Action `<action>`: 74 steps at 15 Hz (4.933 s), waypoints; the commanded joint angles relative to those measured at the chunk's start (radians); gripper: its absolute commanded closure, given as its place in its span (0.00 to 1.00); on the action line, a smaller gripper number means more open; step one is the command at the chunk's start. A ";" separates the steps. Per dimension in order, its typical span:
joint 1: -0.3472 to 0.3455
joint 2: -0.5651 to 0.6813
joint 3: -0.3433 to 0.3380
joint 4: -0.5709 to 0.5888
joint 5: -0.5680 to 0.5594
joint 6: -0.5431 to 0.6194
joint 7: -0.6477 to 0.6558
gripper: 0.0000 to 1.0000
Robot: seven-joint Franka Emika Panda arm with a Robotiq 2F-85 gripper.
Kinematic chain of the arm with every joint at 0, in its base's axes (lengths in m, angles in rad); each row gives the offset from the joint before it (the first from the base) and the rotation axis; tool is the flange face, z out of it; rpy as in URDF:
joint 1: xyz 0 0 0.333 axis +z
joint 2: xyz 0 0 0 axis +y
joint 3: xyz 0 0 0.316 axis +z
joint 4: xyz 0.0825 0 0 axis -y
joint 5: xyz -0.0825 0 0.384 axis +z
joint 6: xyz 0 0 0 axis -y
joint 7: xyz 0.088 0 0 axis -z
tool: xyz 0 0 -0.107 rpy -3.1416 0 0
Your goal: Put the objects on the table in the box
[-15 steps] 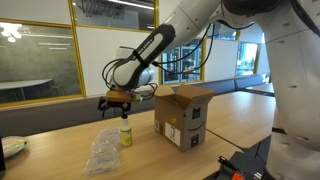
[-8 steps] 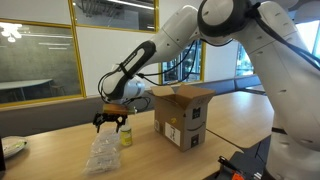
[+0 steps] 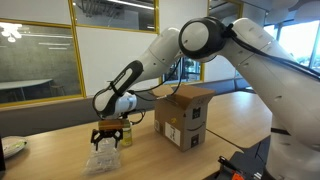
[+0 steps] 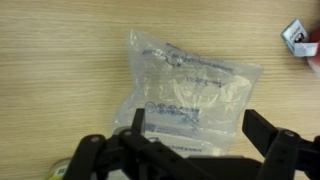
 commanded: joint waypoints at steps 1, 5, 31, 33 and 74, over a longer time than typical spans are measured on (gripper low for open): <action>0.041 0.109 -0.044 0.146 0.004 -0.075 0.025 0.00; 0.044 0.196 -0.053 0.242 0.012 -0.136 0.023 0.00; 0.032 0.279 -0.069 0.398 0.014 -0.226 0.045 0.96; 0.032 0.225 -0.083 0.351 0.009 -0.197 0.055 0.99; -0.408 -1.314 -0.001 -0.800 -0.546 -0.075 0.609 0.94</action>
